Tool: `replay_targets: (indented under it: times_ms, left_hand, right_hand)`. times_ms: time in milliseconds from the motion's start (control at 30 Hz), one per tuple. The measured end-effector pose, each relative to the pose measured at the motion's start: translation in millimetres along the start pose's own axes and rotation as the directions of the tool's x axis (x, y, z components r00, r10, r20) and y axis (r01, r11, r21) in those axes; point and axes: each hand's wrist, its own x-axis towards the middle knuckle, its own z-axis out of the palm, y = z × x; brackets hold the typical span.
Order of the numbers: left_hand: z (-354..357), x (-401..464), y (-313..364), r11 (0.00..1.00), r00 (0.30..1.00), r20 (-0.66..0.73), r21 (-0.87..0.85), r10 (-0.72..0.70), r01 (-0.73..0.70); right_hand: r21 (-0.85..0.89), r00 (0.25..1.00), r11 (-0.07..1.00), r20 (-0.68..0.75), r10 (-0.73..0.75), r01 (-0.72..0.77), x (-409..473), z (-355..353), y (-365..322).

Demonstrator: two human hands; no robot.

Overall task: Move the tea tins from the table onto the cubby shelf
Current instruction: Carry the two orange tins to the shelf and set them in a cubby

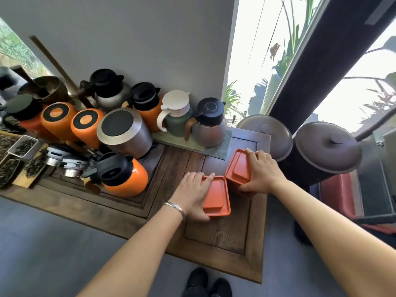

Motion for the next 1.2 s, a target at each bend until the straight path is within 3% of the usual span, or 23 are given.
replay_targets:
  times_ms: [333,633,767,900,1100,1200]
  left_hand:
    - [-126,32,19,0.982,0.981,-0.051,0.035,0.186,-0.185]
    - [-227,73,154,0.848,0.857,-0.064,0.202,0.511,-0.49]
    - [-255,73,247,0.753,0.768,-0.021,0.211,0.641,-0.623]
    - [-277,58,358,0.599,0.62,0.029,0.23,0.784,-0.768]
    - [-300,-1,540,0.367,0.393,0.102,0.209,0.914,-0.907]
    - [-304,-43,620,0.261,0.287,0.118,0.195,0.951,-0.945]
  right_hand:
    - [0.016,0.979,0.992,-0.159,0.13,-0.129,-77,-120,37]
    - [0.058,0.864,0.89,-0.218,0.453,-0.452,-246,-189,110]
    - [0.116,0.736,0.763,-0.209,0.644,-0.636,-349,-198,140]
    - [0.258,0.571,0.597,-0.173,0.802,-0.76,-463,-204,157]
    - [0.377,0.291,0.341,-0.185,0.939,-0.861,-644,-211,161]
    - [0.392,0.19,0.243,-0.169,0.967,-0.887,-729,-212,160]
